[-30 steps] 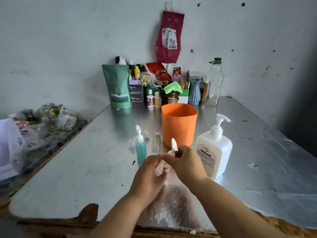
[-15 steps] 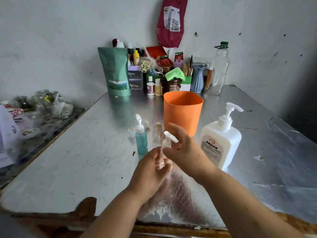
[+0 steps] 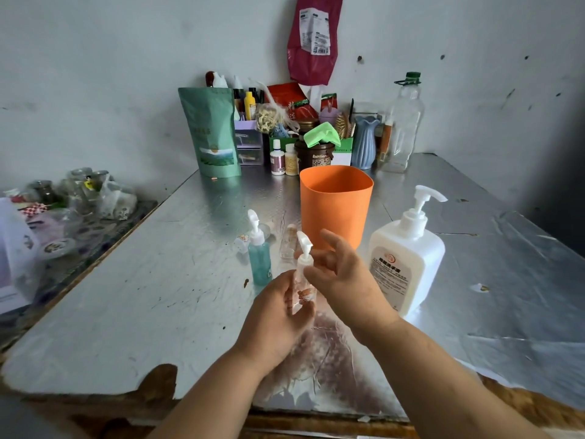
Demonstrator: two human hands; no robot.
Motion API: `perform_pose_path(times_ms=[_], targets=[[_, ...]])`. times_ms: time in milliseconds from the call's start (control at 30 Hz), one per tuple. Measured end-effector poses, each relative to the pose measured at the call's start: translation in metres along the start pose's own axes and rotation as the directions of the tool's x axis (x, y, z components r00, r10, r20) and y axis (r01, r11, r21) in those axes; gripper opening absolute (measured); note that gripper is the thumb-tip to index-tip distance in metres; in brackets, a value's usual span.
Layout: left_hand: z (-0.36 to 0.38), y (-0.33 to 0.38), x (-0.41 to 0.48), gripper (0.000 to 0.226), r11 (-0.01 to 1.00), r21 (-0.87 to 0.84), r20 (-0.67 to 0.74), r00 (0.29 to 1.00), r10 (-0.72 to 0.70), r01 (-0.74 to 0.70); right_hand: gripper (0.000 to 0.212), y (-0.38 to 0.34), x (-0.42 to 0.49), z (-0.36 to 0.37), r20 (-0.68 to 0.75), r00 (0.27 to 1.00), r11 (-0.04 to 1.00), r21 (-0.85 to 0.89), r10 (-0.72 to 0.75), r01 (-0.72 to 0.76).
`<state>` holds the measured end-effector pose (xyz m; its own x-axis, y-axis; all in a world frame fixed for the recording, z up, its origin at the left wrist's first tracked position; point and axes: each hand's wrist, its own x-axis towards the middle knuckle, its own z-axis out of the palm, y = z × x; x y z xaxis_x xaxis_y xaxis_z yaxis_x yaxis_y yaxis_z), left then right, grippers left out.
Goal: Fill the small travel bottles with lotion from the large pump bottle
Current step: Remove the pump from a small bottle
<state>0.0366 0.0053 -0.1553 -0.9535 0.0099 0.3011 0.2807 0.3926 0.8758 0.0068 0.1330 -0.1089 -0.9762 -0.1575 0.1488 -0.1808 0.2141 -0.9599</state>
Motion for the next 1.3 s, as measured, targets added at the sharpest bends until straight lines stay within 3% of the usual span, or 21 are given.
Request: perform_pose_path(times_ms=[167, 267, 400, 533, 833, 933, 1300], targets=[[0.000, 0.000, 0.000, 0.025, 1.000, 0.023, 0.009, 1.000, 0.020, -0.021, 0.067, -0.001, 0.002, 0.002, -0.043, 0.998, 0.996, -0.086, -0.038, 0.034], [0.000, -0.002, 0.000, 0.015, 0.998, 0.061, -0.006, 1.000, 0.019, -0.018, 0.061, -0.003, 0.000, -0.001, 0.043, 0.999, 1.000, -0.012, -0.008, 0.008], [0.001, 0.000, -0.001, 0.029, 0.997, 0.069, -0.005, 1.000, 0.027, -0.026, 0.067, -0.005, -0.002, 0.001, 0.000, 0.999, 0.992, -0.121, -0.037, 0.037], [0.001, -0.001, -0.001, 0.019, 0.995, 0.093, -0.017, 0.999, 0.032, -0.030, 0.045, -0.011, -0.003, -0.003, 0.002, 0.999, 0.996, -0.080, -0.043, 0.043], [0.000, 0.001, -0.002, 0.019, 0.987, 0.151, 0.006, 0.999, 0.051, -0.051, 0.029, -0.031, -0.001, -0.013, -0.059, 0.991, 0.992, -0.020, -0.123, 0.122], [0.001, 0.002, -0.002, 0.026, 0.987, 0.153, -0.014, 0.999, 0.042, -0.040, 0.029, -0.040, 0.001, -0.018, -0.075, 0.986, 0.988, 0.036, -0.150, 0.153], [0.000, 0.003, -0.002, 0.022, 0.983, 0.184, -0.052, 0.999, -0.016, 0.026, 0.025, -0.061, 0.002, -0.028, -0.097, 0.965, 0.969, -0.050, -0.245, 0.241]])
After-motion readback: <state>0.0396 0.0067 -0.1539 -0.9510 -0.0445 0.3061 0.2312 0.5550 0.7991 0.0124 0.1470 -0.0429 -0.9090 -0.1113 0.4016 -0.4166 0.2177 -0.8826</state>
